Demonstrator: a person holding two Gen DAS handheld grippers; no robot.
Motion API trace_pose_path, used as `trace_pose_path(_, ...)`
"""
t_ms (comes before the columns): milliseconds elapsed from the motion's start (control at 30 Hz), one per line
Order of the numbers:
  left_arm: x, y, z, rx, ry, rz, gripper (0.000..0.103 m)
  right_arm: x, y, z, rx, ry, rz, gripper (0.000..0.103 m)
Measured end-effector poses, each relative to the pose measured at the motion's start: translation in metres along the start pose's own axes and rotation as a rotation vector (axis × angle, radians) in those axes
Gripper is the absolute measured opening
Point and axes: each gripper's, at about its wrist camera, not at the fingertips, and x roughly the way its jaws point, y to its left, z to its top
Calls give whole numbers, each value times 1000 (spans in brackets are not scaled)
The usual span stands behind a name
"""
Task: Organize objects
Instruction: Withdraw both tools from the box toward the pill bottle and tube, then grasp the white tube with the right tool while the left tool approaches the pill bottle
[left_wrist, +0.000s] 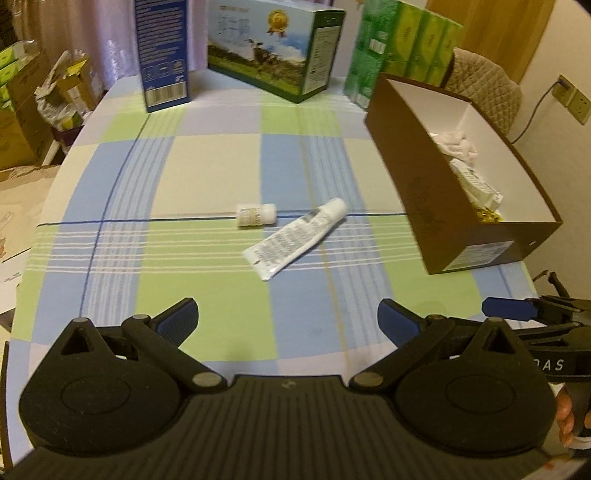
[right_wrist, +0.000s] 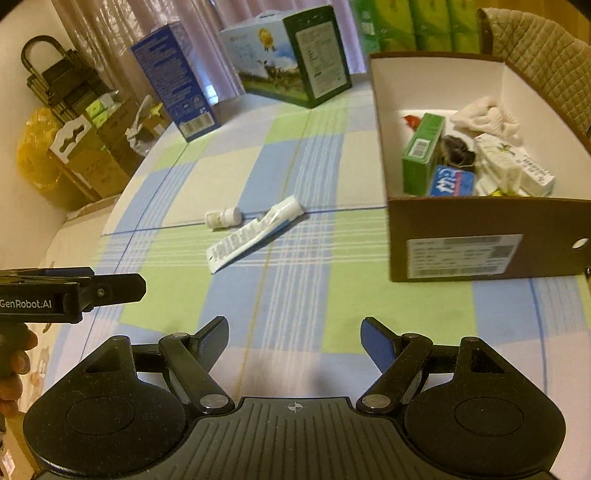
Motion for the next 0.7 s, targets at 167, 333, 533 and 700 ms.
trace_pose_path(167, 4, 20, 0, -12, 1, 28, 102, 17, 13, 3, 0, 23, -1, 76)
trace_pose_path(333, 9, 36, 4, -20, -1, 42, 102, 34, 23, 7, -8, 36, -11, 76)
trace_pose_path(533, 19, 52, 11, -15, -1, 57, 102, 55, 31, 20, 4, 38, -38, 76)
trace_pose_path(700, 27, 61, 18, -14, 2, 61, 102, 71, 35, 34, 13, 24, -56, 76)
